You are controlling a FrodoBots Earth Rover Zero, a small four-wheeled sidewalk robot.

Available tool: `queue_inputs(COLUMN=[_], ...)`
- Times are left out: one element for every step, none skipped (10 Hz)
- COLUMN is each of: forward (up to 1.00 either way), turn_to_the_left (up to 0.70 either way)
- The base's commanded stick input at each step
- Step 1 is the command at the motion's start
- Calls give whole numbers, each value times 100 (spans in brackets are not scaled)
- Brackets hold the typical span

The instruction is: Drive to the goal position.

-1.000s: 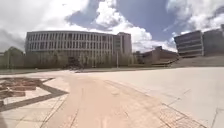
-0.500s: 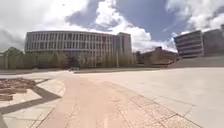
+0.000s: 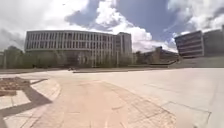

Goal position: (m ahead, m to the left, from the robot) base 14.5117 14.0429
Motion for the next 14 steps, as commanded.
queue_inputs(forward=[70, 70, 70, 70, 70, 70, 70, 70, 70, 70, 70, 70, 70, 70], turn_to_the_left=[2, 2, 2, 2, 2, 2, 2, 2, 2, 2, 2, 2, 2, 2])
